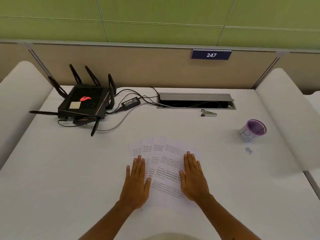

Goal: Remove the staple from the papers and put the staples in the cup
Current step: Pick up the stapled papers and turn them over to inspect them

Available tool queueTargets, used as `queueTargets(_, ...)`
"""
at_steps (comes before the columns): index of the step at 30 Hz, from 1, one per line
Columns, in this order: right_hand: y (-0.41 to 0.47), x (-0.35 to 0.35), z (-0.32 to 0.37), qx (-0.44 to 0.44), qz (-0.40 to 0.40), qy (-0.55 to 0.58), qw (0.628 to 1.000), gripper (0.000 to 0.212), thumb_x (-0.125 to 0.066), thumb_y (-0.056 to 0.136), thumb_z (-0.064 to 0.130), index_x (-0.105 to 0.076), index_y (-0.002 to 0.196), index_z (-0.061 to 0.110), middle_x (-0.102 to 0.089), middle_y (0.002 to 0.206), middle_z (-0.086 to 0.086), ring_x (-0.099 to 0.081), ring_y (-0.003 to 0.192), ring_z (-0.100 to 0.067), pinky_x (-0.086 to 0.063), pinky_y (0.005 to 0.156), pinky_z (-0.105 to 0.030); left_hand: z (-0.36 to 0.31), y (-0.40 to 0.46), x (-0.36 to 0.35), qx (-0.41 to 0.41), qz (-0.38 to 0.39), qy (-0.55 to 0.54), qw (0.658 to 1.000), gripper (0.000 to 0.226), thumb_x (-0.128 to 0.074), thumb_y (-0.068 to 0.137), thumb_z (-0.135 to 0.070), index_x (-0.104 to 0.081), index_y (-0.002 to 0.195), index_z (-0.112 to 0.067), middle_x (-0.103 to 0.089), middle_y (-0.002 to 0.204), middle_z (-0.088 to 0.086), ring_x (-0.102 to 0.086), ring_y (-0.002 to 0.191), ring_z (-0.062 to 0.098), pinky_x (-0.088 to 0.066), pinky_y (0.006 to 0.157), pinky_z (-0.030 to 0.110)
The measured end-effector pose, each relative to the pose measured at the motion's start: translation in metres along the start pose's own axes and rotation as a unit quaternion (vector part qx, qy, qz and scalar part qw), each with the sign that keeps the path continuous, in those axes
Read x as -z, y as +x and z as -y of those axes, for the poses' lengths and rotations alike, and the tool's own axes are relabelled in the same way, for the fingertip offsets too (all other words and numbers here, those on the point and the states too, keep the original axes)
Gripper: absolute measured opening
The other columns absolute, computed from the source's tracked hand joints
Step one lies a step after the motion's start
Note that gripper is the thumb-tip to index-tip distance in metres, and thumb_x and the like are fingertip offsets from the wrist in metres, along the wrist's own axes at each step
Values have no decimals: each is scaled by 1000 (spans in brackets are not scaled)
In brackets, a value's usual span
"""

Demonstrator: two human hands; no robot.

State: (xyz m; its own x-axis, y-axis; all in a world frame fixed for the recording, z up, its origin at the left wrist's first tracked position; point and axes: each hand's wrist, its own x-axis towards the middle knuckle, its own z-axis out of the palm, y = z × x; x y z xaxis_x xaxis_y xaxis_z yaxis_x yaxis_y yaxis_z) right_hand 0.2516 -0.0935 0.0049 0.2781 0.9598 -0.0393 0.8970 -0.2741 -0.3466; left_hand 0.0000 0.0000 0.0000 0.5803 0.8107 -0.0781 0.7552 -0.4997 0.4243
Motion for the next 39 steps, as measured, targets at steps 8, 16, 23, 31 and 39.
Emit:
queueTargets(8,19,13,7,-6,-128,60,990,51,-69,94,11,-58,144,8,-67,139,-10,-63,129,-28,-52,108,-48,8,11,20,-25,-56,-83,995,64,-32,108,-50,-18,165,-25,-27,171,0,-20,160,21,1,131,53)
queueTargets(16,-12,1,15,-144,-94,71,983,66,-73,90,41,-50,144,12,-57,142,-9,-51,133,-30,-49,108,-50,64,43,35,83,-129,-142,978,70,-63,98,-37,-35,159,-16,-65,137,8,-61,126,33,-48,112,56)
queueTargets(23,-24,-20,19,-167,4,-7,986,113,-40,86,83,-12,163,5,-11,172,-15,-12,159,-34,-13,128,-57,75,64,27,83,30,-48,995,118,-54,87,-74,20,162,-20,16,174,1,17,161,28,18,122,59)
queueTargets(31,-9,-25,37,-145,39,0,989,116,-33,86,86,1,165,8,5,174,-10,4,161,-29,-5,130,-55,72,73,18,45,64,-11,997,120,-45,85,-82,29,159,-23,23,173,5,25,158,27,22,122,60)
queueTargets(39,3,-36,60,-117,55,4,992,112,-37,90,82,6,164,9,10,174,-9,9,161,-27,-5,131,-53,75,75,13,42,52,-24,997,120,-49,86,-78,27,160,-22,20,174,1,21,160,27,18,123,63)
